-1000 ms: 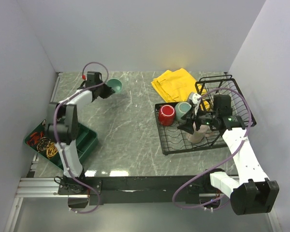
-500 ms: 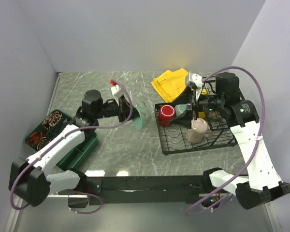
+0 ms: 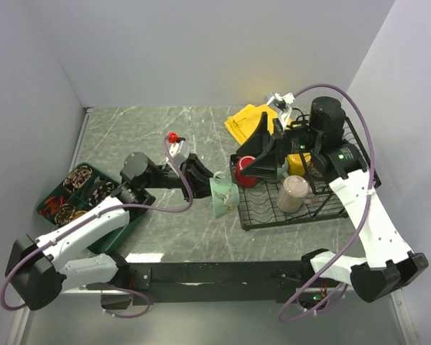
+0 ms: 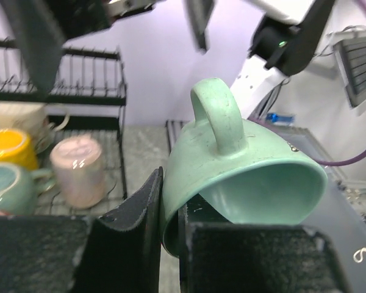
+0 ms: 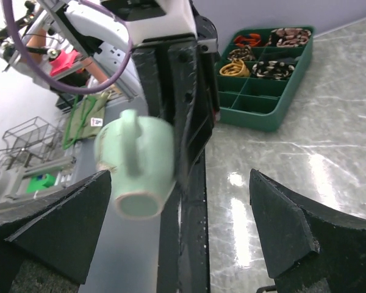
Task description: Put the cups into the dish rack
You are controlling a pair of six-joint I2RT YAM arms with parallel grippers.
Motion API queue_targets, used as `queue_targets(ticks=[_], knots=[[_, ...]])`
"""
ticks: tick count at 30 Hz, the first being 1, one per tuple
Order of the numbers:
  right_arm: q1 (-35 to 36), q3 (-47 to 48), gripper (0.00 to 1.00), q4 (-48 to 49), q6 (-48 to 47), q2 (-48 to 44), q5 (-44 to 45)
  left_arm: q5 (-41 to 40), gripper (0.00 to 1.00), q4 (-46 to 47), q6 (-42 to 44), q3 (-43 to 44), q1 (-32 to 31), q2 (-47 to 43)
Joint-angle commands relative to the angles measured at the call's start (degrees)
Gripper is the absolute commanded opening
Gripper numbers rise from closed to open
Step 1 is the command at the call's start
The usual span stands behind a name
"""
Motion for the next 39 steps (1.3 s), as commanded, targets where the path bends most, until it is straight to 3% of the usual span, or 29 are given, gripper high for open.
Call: queue_targets(ticks=[1,5,9,19,28,36,39], knots=[[1.89,2.90,1.00,4.86,3.82,1.09,-0.71,-3.00,0.01,14.20,-7.24,-0.09,-1.76,2.03],[2.94,2.64,0.98,6.18,4.78,0.83,-0.36,-9.31,0.01,18.33,-10.32,-0.18,-2.37,3.35],[3.47,2.02,0.89,9.60,8.73,1.18,-0.36,-13.45,0.01,20.09,-9.71,0.00,-3.34,4.58],[3.91,0.44,0.77,17.08,16.21,2.15,-1.24,-16.27,0.01,19.74,-9.18,3.60,-5.19,11.70],[4.09,-4.14,0.76,16.75,14.38,0.30,1.13,-18.03,0.01,24.66,-11.03,5.18,-5.45,13.64],[4.00,-4.48,0.76,18.21,14.89,0.39,-0.01,-18.82,0.01,22.12,-9.27,5.71,-6.24,13.11],[4.00,-5.45,0.62,20.24,16.47,0.04,-0.36,-18.74,0.01,22.90,-10.05,5.80,-6.24,14.42]])
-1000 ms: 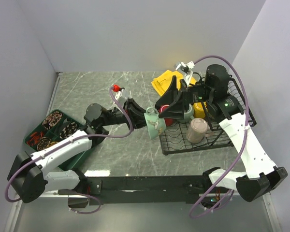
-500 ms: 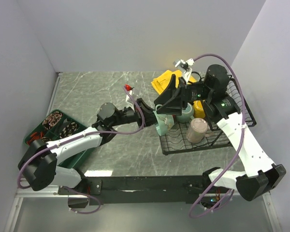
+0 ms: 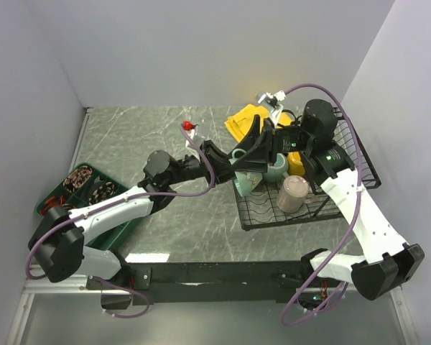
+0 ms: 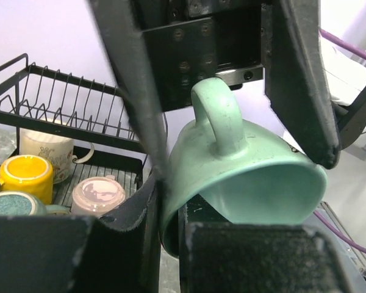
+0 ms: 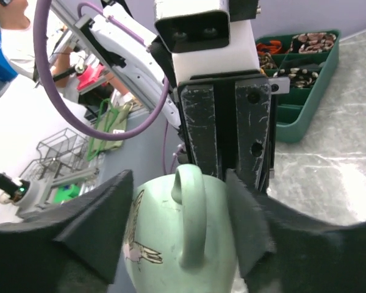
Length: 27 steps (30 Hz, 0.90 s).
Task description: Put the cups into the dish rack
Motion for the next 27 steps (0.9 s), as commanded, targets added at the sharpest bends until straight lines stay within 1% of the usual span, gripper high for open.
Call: queue_targets(ticks=[1,4,6,7,8,12,13,18,20,22,26,27], knots=[[0.31,-1.03,0.51,4.66,2.68,-2.00,-1.60,-1.42,0.01,5.53,-1.01,2.58,-0.30,0.53],[0.39,-2.87,0.38,9.66,6.81,-2.00,-3.27,-1.60,0.01,6.85,-1.63,3.02,-0.30,1.93],[0.22,-4.11,0.33,15.27,11.64,-2.09,-3.98,-1.95,0.01,7.29,-1.80,3.72,-0.30,2.46],[0.31,-5.33,0.30,16.70,12.96,-2.00,-4.07,-1.78,0.01,7.21,-1.80,4.08,-0.30,2.72],[0.31,-5.95,0.29,18.02,15.41,-2.17,-4.50,-1.60,0.01,7.47,-1.89,4.95,-0.30,3.34],[0.31,-9.56,0.31,28.11,22.28,-2.44,-5.30,-1.42,0.01,8.08,-2.42,6.63,-0.30,4.57],[0.22,-10.09,0.34,28.48,22.72,-2.61,-5.30,-1.68,0.01,8.35,-2.51,6.80,-0.30,4.75],[-0.83,-9.30,0.33,26.11,21.05,-3.40,-5.12,-2.65,0.02,11.06,-3.38,6.72,-0.21,5.28],[-1.27,-9.91,0.28,27.25,22.36,-3.84,-5.21,-3.00,0.02,11.77,-3.56,6.28,-0.21,5.01],[-1.98,-10.62,0.27,29.36,23.60,-4.02,-5.39,-3.27,0.02,12.30,-3.74,6.10,-0.21,4.93],[-3.38,-11.14,0.29,31.73,26.41,-3.76,-6.18,-2.92,0.03,14.06,-4.35,5.23,-0.12,4.14],[-3.56,-11.15,0.29,33.74,27.29,-3.58,-6.61,-2.83,0.03,14.32,-4.70,5.14,-0.12,4.13]])
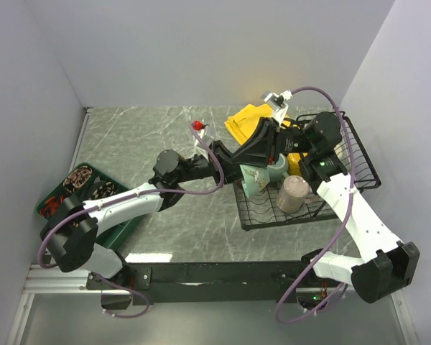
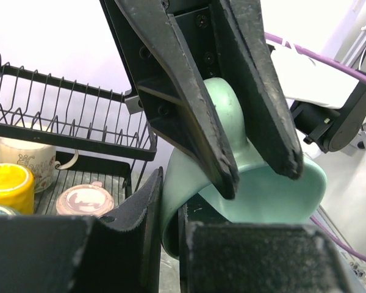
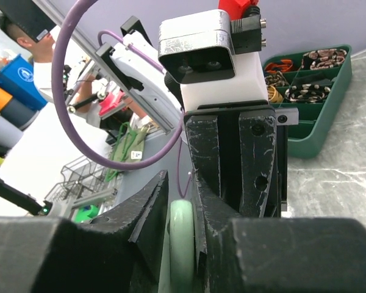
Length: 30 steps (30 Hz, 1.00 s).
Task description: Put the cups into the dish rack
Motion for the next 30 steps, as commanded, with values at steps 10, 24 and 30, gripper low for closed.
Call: queue_targets(ticks=[10,24,30], knots=[[-1.75,-0.28,0.39,5.81,4.81,-2.18,-7.61,-4.32,0.04,10.24,-3.55,1.85,1.36,-2.73],[-2.54,0.86,0.00,2.85,2.71,-2.36,-7.09,-4.75,0.28,8.23,-5.31,2.38,1.63,-2.29],[-3.77,1.57,0.00,0.18,0.15,-2.27,-5.85,-5.02,0.53,4.18,-4.61,0.89,1.63,-4.23]])
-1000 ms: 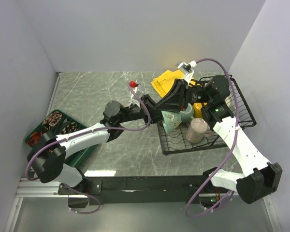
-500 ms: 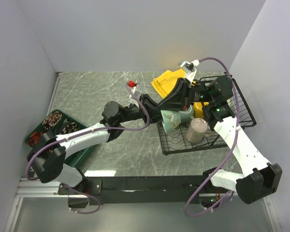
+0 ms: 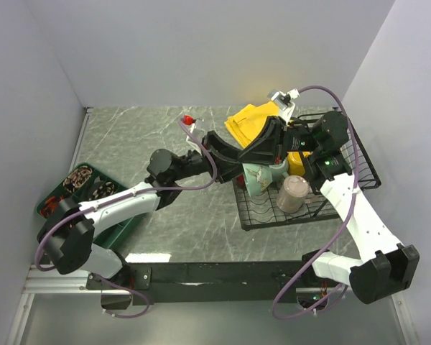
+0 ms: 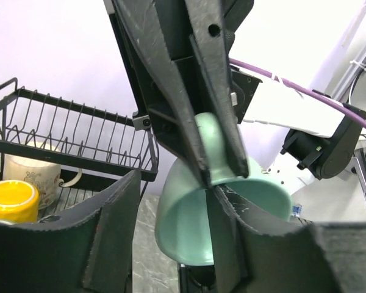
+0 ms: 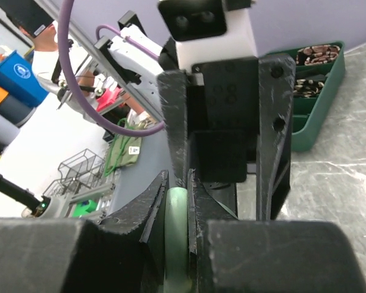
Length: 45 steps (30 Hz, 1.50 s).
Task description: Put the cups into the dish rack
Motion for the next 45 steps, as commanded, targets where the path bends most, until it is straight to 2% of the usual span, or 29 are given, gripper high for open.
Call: queue_targets(ticks=[1,5,8,9,11,12,13,15,16,19,21,26,33,45], knots=[[-0.56,1.89,0.00,-1.74,-1.90,-1.79,-2.09,-2.18,0.53,0.73,-0.25,0.28,0.47,-3.46],[-1.35,3.73,0.00,-7.43,-6.90,-1.53,-1.66,-1.38,0.56,-3.13,2.46,-1.75,0.47,-6.18],[-2.40,7.16,0.00,-20.34,-18.05,-1.17,0.10,-2.17,0.59,-9.72,6.58,-5.17,0.47,-10.57],[-2.40,9.17,0.00,-28.12,-21.47,-0.91,1.76,-2.78,0.64,-13.91,7.91,-6.40,0.47,-12.15],[-2.49,11.38,0.00,-35.63,-31.41,-0.65,3.87,-6.19,0.71,-18.94,12.20,-9.91,0.56,-17.95],[-2.40,12.78,0.00,-40.89,-33.87,-0.39,5.01,-7.78,0.78,-21.66,13.71,-10.97,0.56,-20.23],[-2.49,13.05,0.00,-42.68,-37.55,-0.30,6.68,-9.97,0.81,-27.87,15.11,-12.46,0.56,-24.78],[-2.49,14.45,0.00,-49.77,-42.31,-0.21,9.84,-16.02,0.99,-33.09,18.72,-13.52,0.65,-29.63],[-2.32,14.72,0.00,-52.08,-47.12,-0.21,13.43,-18.15,0.97,-38.68,19.78,-14.14,0.65,-34.27],[-1.35,15.69,0.00,-61.31,-57.40,0.67,20.73,-24.66,0.96,-46.80,23.29,-13.53,0.65,-41.66],[-0.12,14.56,0.00,-64.83,-60.43,1.28,27.24,-27.21,0.96,-53.84,25.14,-13.00,0.73,-44.32],[5.49,8.94,0.00,-66.78,-67.90,0.94,42.07,-29.86,0.96,-61.14,24.80,-13.61,0.73,-51.27],[12.53,-0.38,0.00,-63.28,-73.44,0.32,55.72,-30.65,0.96,-61.94,22.42,-17.13,0.73,-56.55],[15.09,-8.91,0.00,-53.69,-76.00,5.50,64.61,-32.06,0.96,-63.35,20.23,-19.15,0.73,-60.68]])
